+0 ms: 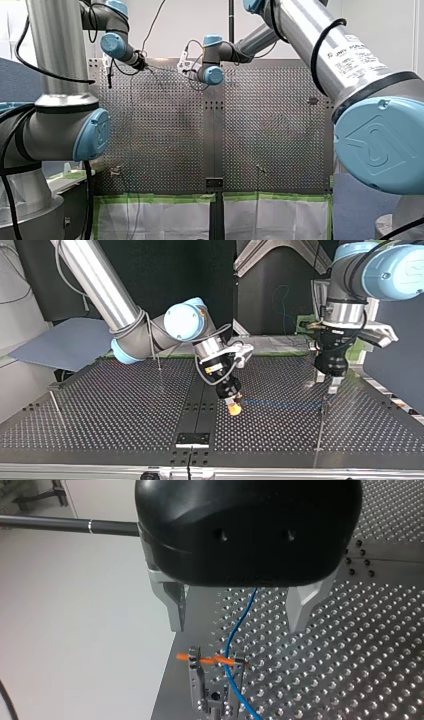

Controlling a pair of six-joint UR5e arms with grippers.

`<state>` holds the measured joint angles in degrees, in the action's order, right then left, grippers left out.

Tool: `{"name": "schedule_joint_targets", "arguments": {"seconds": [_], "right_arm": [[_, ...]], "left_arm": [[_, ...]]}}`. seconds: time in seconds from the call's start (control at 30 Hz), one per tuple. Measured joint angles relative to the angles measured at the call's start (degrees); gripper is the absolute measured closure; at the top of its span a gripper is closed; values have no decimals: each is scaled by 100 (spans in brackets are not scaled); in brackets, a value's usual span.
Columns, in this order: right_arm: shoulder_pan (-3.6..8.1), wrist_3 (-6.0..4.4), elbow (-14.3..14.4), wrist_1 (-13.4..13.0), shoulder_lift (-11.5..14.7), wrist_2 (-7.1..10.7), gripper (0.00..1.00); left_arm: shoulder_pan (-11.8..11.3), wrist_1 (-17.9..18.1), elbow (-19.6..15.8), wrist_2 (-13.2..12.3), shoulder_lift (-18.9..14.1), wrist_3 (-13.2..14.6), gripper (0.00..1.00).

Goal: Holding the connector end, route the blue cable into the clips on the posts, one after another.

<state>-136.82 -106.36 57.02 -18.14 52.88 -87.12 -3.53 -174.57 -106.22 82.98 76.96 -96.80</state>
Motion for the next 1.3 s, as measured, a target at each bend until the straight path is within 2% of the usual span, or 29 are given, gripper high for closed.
{"name": "schedule_joint_targets", "arguments": {"seconds": [0.23, 0.5, 0.8, 1.07, 1.3], "right_arm": [[18, 0, -1, 11, -1, 1, 100], [51, 0, 1, 12, -1, -6, 100], [104, 7, 1, 19, -5, -1, 100], [138, 6, 0, 14, -9, -8, 100], [142, 0, 2, 12, -9, -16, 100]], "left_arm": [[27, 56, -1, -214, 28, 20, 0], [57, 104, 62, -340, 184, 280, 0], [162, 92, 376, -135, 203, 472, 0], [284, 97, 409, -74, 206, 546, 0], [484, 83, 411, -64, 331, 558, 0]]}}
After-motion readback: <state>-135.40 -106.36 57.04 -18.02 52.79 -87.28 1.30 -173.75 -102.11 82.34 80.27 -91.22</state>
